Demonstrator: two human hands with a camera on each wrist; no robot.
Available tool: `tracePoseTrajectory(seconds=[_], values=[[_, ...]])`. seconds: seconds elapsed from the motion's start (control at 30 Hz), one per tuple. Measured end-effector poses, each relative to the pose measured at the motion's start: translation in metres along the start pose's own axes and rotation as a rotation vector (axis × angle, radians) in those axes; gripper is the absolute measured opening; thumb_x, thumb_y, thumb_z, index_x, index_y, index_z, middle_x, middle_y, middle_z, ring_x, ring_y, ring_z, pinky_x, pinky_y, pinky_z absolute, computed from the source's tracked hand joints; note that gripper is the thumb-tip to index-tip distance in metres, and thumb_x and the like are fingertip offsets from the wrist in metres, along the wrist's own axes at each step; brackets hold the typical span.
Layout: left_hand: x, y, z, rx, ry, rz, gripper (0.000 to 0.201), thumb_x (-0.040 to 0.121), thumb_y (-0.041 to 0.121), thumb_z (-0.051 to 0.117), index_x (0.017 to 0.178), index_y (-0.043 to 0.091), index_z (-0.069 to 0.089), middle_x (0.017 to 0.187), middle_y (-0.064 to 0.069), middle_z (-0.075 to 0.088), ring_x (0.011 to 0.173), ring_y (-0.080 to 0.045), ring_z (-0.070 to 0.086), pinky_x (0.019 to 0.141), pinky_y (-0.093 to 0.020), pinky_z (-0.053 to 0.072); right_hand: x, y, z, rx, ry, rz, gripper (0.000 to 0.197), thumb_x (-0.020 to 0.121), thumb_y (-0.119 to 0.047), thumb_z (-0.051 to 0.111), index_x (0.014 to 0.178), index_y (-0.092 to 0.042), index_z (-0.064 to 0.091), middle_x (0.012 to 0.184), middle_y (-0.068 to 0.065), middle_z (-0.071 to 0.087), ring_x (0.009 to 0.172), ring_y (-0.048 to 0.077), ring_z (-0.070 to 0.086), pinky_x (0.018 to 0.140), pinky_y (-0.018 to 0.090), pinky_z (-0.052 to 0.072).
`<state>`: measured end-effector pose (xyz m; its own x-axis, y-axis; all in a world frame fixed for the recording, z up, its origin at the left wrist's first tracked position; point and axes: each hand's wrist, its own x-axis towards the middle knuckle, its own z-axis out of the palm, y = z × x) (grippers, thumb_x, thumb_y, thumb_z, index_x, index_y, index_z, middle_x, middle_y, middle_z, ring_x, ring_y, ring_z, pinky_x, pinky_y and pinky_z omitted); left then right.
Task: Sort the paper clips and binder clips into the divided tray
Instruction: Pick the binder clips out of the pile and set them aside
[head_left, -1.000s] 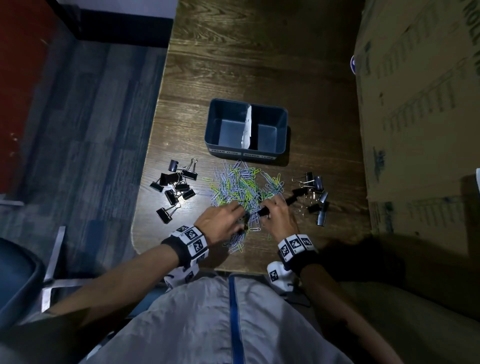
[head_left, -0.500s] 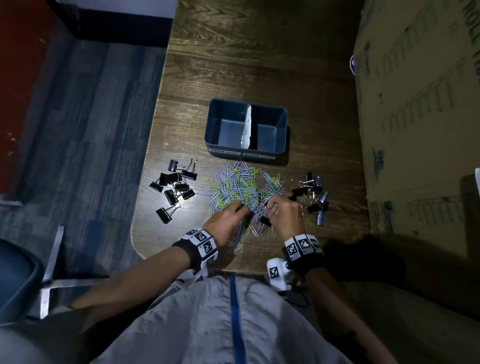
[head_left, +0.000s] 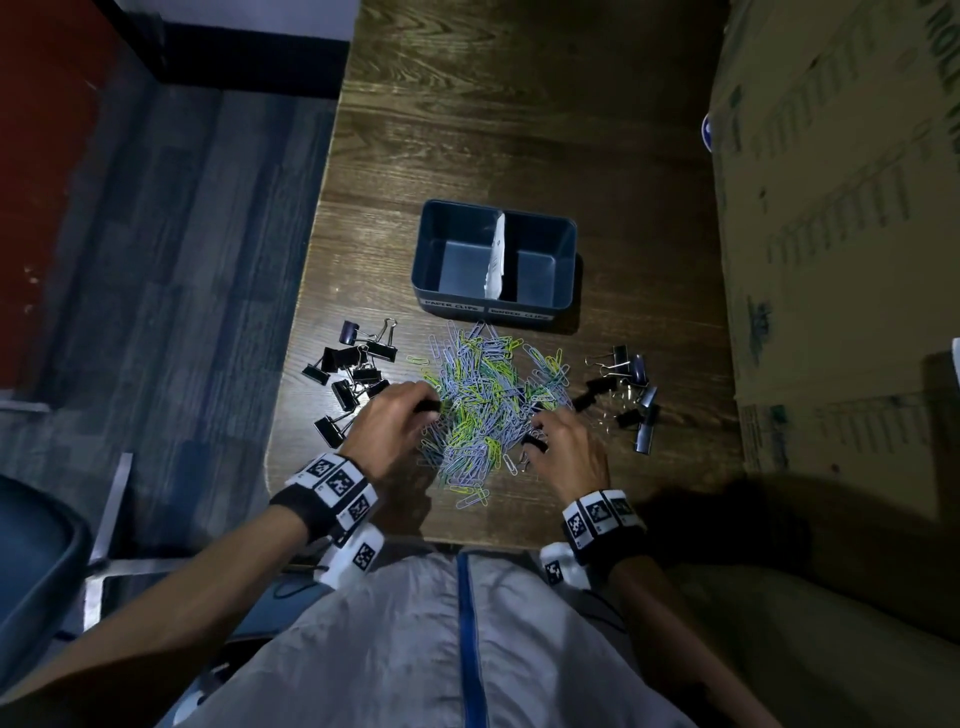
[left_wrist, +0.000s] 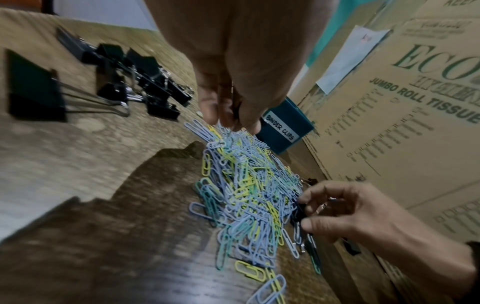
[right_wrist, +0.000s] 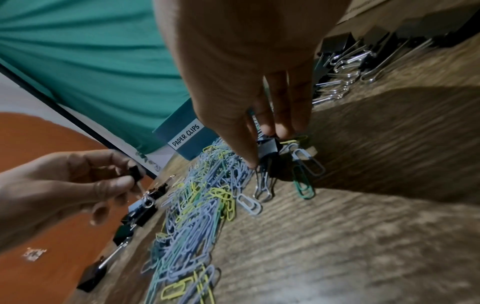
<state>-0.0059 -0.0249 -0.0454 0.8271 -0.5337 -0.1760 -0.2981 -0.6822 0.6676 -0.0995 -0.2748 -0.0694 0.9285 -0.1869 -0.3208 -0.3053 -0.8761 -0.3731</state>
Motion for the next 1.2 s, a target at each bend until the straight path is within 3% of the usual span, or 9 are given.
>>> tracePoseTrajectory(seconds=[0.07,0.27,0.4,0.53,0.67,0.77,0.87,1.03,1.2], values=[[-0.007,-0.014,-0.004,0.041,-0.044,-0.037,0.019,0.087,0.011,0.065,0.105,0.017,0.062,0.098,0.001,0.060,0.085,-0.017,0.058,0.077,-0.035,0.050,-0.003,0.001,0.002,-0.032,-0.041,0.013,0.037,0.078,-0.021,0.080,0.112,-0.017,0.067,0.120,0.005,0.061,0.100,0.028,0.065,0.078,0.042,0.057],[-0.028,-0.038,-0.017,0.261,-0.156,-0.239,0.022,0.083,0.016,0.069,0.102,0.026,0.064,0.100,0.001,0.067,0.091,-0.024,0.063,0.073,-0.034,0.051,-0.001,-0.002,0.005,0.052,-0.051,0.077,0.019,0.079,-0.014,0.077,0.095,-0.015,0.068,0.112,0.004,0.061,0.092,0.026,0.064,0.076,0.035,0.055],[-0.029,-0.043,-0.021,0.362,-0.178,-0.230,0.024,0.085,0.022,0.065,0.107,0.028,0.059,0.104,0.001,0.058,0.089,-0.025,0.061,0.066,-0.034,0.047,0.001,0.000,0.003,0.128,-0.046,0.072,0.018,0.076,-0.019,0.080,0.085,-0.020,0.064,0.094,-0.002,0.066,0.081,0.020,0.065,0.067,0.038,0.057],[-0.022,-0.025,-0.019,0.430,-0.117,-0.129,0.023,0.086,0.014,0.063,0.109,0.012,0.061,0.104,-0.009,0.057,0.079,-0.025,0.057,0.057,-0.031,0.047,0.007,0.014,-0.013,0.255,0.028,0.171,0.020,0.076,-0.021,0.082,0.085,-0.027,0.065,0.086,-0.008,0.068,0.074,0.010,0.065,0.066,0.034,0.059],[-0.004,0.001,-0.006,0.424,-0.150,0.070,0.032,0.083,0.015,0.068,0.114,0.010,0.061,0.103,-0.008,0.058,0.090,-0.022,0.053,0.067,-0.029,0.045,0.018,0.046,-0.035,0.293,0.265,0.358,0.019,0.075,-0.019,0.080,0.084,-0.026,0.065,0.084,-0.003,0.071,0.073,0.017,0.067,0.067,0.034,0.057],[0.017,0.015,0.015,0.445,-0.200,0.185,0.047,0.080,0.013,0.070,0.124,0.012,0.055,0.122,-0.010,0.055,0.107,-0.024,0.051,0.083,-0.033,0.050,0.022,0.062,-0.049,0.224,0.339,0.434,0.015,0.077,-0.014,0.077,0.088,-0.019,0.068,0.092,0.006,0.071,0.080,0.024,0.065,0.065,0.028,0.045],[0.035,0.036,0.031,0.486,-0.312,0.231,0.058,0.085,0.021,0.063,0.139,0.015,0.041,0.147,-0.011,0.036,0.131,-0.027,0.037,0.107,-0.045,0.038,0.026,0.068,-0.055,0.151,0.332,0.473,0.020,0.079,-0.010,0.077,0.097,-0.016,0.070,0.103,0.011,0.066,0.092,0.032,0.064,0.073,0.034,0.049],[0.050,0.042,0.055,0.648,-0.469,0.250,0.085,0.086,0.023,0.063,0.151,0.022,0.009,0.161,-0.006,0.000,0.146,-0.030,0.007,0.116,-0.055,0.017,0.024,0.054,-0.044,0.112,0.373,0.398,0.019,0.077,-0.009,0.075,0.094,-0.017,0.071,0.102,0.012,0.064,0.094,0.033,0.062,0.077,0.044,0.055],[0.045,0.048,0.057,0.733,-0.466,0.360,0.065,0.083,0.015,0.064,0.141,0.014,0.035,0.152,-0.010,0.030,0.141,-0.031,0.022,0.112,-0.052,0.023,0.021,0.021,-0.017,0.167,0.177,0.169,0.022,0.082,-0.003,0.071,0.098,-0.017,0.073,0.104,0.006,0.069,0.089,0.025,0.066,0.074,0.036,0.056]])
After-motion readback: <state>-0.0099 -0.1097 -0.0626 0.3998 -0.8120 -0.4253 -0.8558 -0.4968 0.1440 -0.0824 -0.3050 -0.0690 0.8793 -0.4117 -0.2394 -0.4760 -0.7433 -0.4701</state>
